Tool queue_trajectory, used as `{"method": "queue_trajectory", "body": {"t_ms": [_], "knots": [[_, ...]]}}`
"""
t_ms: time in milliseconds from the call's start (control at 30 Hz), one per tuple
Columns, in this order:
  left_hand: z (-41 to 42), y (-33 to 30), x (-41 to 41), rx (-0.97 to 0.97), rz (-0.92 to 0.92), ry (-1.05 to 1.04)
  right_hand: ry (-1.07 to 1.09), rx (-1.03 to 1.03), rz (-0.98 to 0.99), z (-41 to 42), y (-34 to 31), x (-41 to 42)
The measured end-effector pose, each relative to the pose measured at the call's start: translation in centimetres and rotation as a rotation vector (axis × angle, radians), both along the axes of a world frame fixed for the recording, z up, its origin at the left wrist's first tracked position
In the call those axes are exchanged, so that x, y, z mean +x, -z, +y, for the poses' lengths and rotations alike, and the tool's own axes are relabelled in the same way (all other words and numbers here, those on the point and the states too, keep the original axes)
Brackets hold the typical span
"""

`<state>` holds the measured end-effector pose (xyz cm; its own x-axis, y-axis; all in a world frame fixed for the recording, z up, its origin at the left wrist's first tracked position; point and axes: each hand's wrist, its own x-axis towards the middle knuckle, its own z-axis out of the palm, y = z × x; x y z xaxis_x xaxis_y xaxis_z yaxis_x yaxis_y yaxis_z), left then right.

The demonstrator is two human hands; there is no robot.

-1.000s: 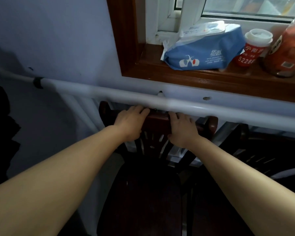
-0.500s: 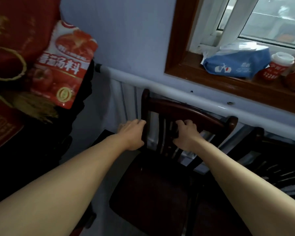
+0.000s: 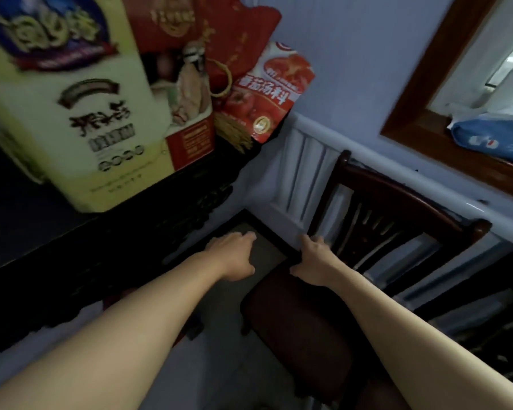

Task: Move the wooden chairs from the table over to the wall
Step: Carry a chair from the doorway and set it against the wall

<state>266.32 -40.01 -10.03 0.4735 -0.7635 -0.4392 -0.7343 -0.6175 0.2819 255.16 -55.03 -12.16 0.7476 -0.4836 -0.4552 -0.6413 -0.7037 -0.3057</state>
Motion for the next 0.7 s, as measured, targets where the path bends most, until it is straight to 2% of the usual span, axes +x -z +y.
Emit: {"method": "queue_trajectory", "body": {"t_ms": [300,467,700], "knots": [[13.5,-0.6,-2.7,0.03,0.065,-0.524,-0.415,0.076,0.04,9.9,0.3,3.8],[20.8,-0.4,-8.5,0.001,0.057,-0.873,-0.672,0.127,0.039,16.4,0.4,3.5],[32.1,-0.9,-17.5,0.012,0.03,-1.248,-1.012,0.123,0.058,28.9,-0.1,1.0]]}}
